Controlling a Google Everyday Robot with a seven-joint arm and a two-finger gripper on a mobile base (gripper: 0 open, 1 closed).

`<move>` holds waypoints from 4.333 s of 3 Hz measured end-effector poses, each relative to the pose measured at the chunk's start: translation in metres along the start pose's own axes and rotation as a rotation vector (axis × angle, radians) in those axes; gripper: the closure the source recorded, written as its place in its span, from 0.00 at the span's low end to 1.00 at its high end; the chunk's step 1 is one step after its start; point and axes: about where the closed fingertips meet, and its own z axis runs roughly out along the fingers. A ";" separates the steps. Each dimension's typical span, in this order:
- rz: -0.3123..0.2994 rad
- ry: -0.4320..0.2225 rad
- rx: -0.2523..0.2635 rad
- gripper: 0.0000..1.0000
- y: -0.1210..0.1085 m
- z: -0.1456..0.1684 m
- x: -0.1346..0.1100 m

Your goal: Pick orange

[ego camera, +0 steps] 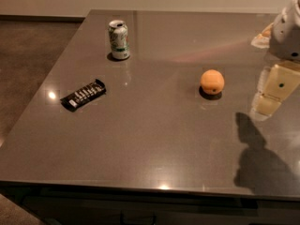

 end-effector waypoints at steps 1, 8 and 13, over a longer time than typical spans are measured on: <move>0.050 -0.043 -0.019 0.00 -0.035 0.024 -0.011; 0.072 -0.139 -0.126 0.48 -0.099 0.159 -0.034; -0.038 -0.267 -0.021 1.00 -0.199 0.095 -0.066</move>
Offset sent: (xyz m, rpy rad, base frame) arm 0.1094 0.0117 -0.0431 0.1460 0.0329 -0.0671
